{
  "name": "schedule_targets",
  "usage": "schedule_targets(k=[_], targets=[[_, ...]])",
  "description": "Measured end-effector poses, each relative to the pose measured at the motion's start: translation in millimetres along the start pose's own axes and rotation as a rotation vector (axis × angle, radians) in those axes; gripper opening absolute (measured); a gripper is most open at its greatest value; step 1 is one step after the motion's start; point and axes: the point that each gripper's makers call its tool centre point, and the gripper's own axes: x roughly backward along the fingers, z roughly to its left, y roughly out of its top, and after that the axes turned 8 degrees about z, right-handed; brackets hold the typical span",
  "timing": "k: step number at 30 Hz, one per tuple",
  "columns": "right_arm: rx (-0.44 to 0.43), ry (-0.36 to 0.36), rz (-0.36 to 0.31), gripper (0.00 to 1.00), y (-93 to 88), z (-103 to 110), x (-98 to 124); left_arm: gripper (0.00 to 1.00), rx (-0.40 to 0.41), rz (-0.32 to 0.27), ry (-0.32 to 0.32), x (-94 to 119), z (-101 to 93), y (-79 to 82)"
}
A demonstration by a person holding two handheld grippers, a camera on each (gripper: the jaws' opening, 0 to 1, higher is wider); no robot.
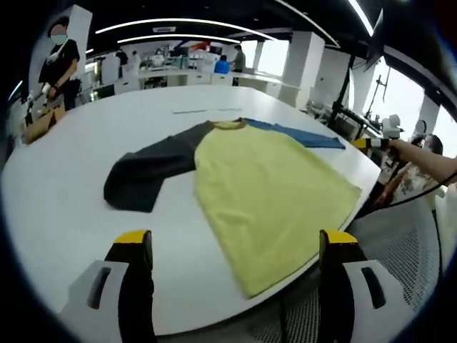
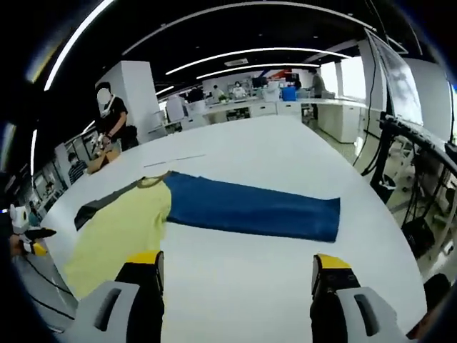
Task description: Fold the garment on the visible template until the final outline fits inside the template.
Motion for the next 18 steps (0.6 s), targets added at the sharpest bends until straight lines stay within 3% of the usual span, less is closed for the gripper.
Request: schedule_targets(k=[7,18], targets=[[-0.059,-0.06,-0.048,0.73,15.7,-34.9,-13.6,0.99,-0.008,-0.037,0.001,-0.1,-1.1,9.6],[-0.113,-0.149,-0.01,0.59,26.8,-96.8,-37.9,0.99,-0.018,-0.132,-0.011,3.7,2.0,27.7]])
